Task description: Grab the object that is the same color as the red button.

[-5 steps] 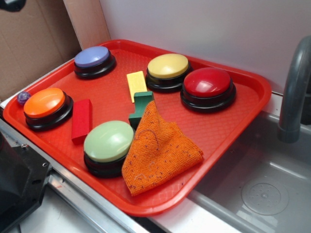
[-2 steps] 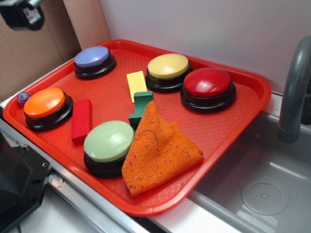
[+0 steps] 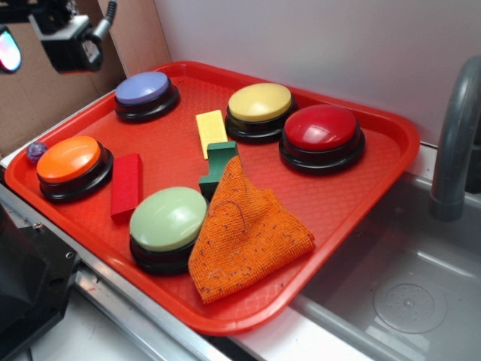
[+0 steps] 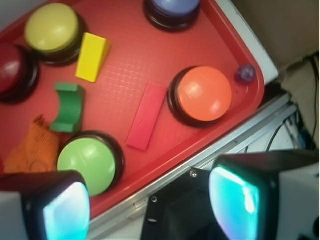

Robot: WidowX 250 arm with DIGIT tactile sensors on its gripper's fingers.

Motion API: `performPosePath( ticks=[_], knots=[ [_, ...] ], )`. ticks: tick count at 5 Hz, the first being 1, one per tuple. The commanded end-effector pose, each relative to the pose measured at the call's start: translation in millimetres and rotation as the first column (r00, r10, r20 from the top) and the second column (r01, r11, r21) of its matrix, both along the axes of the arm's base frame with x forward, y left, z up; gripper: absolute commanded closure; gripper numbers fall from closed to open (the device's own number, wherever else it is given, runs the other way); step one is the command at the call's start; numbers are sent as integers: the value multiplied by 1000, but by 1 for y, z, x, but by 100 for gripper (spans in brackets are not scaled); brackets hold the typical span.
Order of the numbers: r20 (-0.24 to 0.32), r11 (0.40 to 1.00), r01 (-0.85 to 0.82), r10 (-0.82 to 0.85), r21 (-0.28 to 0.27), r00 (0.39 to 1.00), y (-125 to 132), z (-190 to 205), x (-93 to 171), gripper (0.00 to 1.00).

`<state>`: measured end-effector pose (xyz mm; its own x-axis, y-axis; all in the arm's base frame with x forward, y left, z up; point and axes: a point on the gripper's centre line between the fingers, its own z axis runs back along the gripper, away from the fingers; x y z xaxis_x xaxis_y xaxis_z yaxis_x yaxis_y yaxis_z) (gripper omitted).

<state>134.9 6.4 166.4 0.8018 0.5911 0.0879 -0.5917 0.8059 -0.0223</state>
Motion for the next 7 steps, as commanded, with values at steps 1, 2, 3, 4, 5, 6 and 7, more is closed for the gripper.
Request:
performPosePath(
  ticks=[1,2,3,4,5,6,7],
  knots=[
    [60,974,-224,225,-25,972,17,-52,10,0],
    [56,958,-287,287,-9,956,19,-72,11,0],
    [71,942,-335,334,6,940,20,-94,15,0],
    [74,938,-345,343,17,936,18,-110,21,0],
    [98,937,-347,343,28,934,17,-123,25,0],
    [119,936,-351,352,-26,929,19,-135,28,0],
    [104,935,-354,355,-30,929,20,-141,28,0]
  ],
)
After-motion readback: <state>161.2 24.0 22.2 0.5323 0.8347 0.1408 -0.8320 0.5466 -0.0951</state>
